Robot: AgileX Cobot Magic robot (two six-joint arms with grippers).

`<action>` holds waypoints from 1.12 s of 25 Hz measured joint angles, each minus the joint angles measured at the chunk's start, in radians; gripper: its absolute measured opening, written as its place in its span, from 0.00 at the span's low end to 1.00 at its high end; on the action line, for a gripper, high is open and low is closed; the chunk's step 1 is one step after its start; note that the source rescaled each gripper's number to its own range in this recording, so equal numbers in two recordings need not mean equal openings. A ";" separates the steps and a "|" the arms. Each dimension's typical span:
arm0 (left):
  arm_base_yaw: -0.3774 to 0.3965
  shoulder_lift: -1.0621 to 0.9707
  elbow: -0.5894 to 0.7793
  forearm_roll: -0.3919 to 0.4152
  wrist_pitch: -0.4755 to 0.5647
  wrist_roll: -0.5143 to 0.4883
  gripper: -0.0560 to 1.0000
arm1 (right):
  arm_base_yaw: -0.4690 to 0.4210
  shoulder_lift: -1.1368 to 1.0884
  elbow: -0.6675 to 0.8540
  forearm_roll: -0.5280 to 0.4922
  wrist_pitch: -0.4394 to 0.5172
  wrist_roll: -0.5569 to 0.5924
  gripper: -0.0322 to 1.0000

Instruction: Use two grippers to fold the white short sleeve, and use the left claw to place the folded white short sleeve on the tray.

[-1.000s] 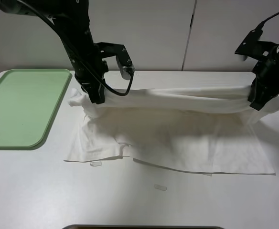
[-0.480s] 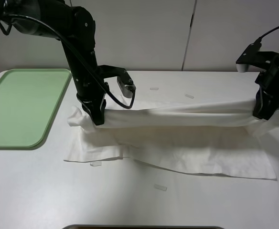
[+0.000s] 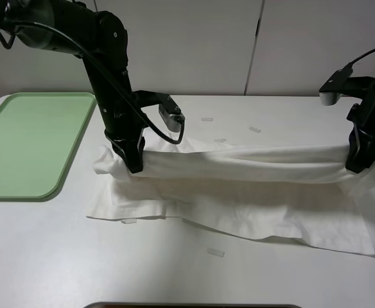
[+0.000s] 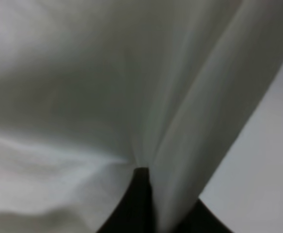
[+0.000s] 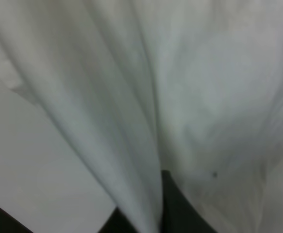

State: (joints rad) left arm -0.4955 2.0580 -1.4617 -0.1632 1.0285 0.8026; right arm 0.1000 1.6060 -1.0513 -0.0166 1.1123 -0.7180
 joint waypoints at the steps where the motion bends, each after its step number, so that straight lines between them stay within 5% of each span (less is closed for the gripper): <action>1: 0.000 0.000 0.000 0.000 0.001 0.000 0.05 | 0.000 0.000 0.000 0.005 0.000 0.000 0.03; 8: 0.003 0.000 0.001 0.000 0.001 0.000 0.05 | -0.005 0.000 0.000 0.026 0.001 0.000 0.04; 10: 0.003 0.000 0.001 -0.001 -0.001 0.000 0.08 | -0.005 -0.002 0.000 0.028 0.001 0.000 0.12; 11: 0.003 0.000 0.001 -0.006 -0.003 0.000 0.12 | -0.005 -0.002 -0.001 0.030 0.001 0.000 0.21; 14: 0.003 0.000 0.001 -0.039 -0.019 0.000 0.40 | -0.007 -0.003 -0.001 0.040 0.002 0.000 0.72; 17: 0.003 0.000 0.001 -0.052 -0.081 -0.018 0.83 | -0.008 -0.003 -0.001 0.042 -0.010 0.001 0.92; 20: 0.003 0.000 0.001 -0.052 -0.111 -0.024 0.96 | -0.008 -0.003 -0.001 0.042 -0.013 0.001 0.99; 28: 0.003 0.000 0.001 -0.057 -0.136 -0.025 1.00 | -0.008 -0.003 -0.001 0.047 -0.017 0.001 1.00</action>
State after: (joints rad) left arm -0.4922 2.0580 -1.4608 -0.2204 0.8927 0.7777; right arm 0.0921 1.6030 -1.0522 0.0302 1.0954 -0.7170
